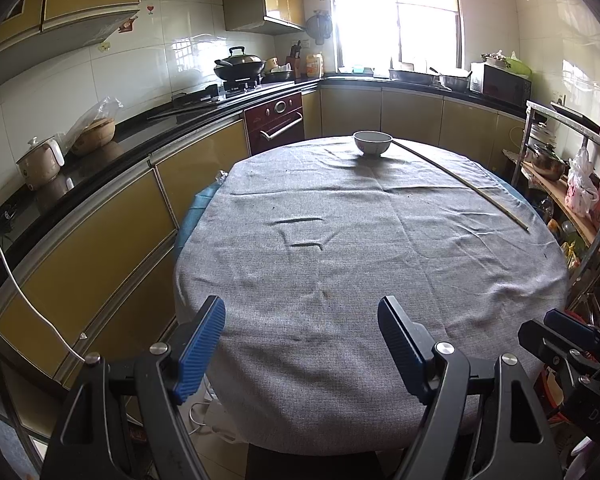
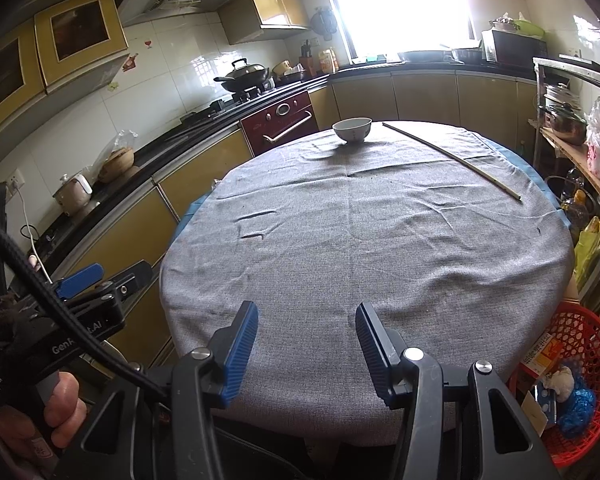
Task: Collect trash
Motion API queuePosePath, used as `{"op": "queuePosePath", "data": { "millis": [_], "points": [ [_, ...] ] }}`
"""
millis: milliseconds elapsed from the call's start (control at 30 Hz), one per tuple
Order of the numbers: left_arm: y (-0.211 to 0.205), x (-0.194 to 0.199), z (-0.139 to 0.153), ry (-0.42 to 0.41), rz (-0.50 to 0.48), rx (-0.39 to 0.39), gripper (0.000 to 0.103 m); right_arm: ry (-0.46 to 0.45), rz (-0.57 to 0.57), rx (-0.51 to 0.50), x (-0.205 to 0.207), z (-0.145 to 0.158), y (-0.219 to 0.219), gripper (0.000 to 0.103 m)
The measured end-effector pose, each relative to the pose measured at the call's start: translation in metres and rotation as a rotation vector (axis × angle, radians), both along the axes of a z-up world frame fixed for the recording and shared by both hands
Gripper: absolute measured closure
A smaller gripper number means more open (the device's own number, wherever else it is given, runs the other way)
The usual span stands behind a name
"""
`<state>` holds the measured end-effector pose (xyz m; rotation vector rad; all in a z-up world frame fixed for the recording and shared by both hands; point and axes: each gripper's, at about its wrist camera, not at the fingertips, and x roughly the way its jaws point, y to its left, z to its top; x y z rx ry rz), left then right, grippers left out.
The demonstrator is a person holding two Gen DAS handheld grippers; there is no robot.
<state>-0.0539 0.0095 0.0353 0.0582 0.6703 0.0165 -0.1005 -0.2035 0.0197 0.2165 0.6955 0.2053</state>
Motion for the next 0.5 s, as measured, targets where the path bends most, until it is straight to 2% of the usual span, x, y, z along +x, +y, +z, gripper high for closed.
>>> {"op": "queuePosePath", "data": {
  "millis": [500],
  "points": [
    [-0.0004,-0.0007,-0.0001,0.003,0.003,0.0,0.024,0.002,0.0,0.001,0.0003,-0.0007,-0.0002,0.048]
  ]
}}
